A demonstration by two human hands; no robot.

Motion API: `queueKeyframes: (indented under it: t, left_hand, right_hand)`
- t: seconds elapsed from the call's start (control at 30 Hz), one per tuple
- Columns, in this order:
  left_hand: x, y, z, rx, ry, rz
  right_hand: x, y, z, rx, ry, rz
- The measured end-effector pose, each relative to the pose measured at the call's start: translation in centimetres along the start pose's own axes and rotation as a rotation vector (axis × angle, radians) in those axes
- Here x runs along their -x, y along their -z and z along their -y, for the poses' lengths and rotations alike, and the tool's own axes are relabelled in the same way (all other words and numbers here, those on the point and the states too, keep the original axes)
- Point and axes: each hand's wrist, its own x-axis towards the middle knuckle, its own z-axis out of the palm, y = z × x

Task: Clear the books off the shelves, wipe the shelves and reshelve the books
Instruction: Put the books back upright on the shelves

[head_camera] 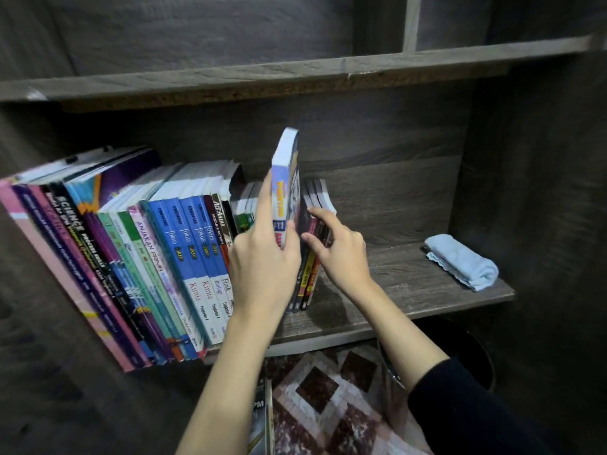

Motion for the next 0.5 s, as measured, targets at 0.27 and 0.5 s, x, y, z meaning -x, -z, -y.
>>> queueKeyframes:
  t: [0.27,0.5]
  left_hand:
    - [3.1,-3.4,4.0,0.004,0.159,0.034]
    - [4.1,-5.0,5.5,-0.035,0.18,0.008]
  right_hand:
    - [0.0,-0.4,0.3,0.075,-0.016,0.01]
    - [-0.6,-0.7,0.6,0.093,-0.021,0.039]
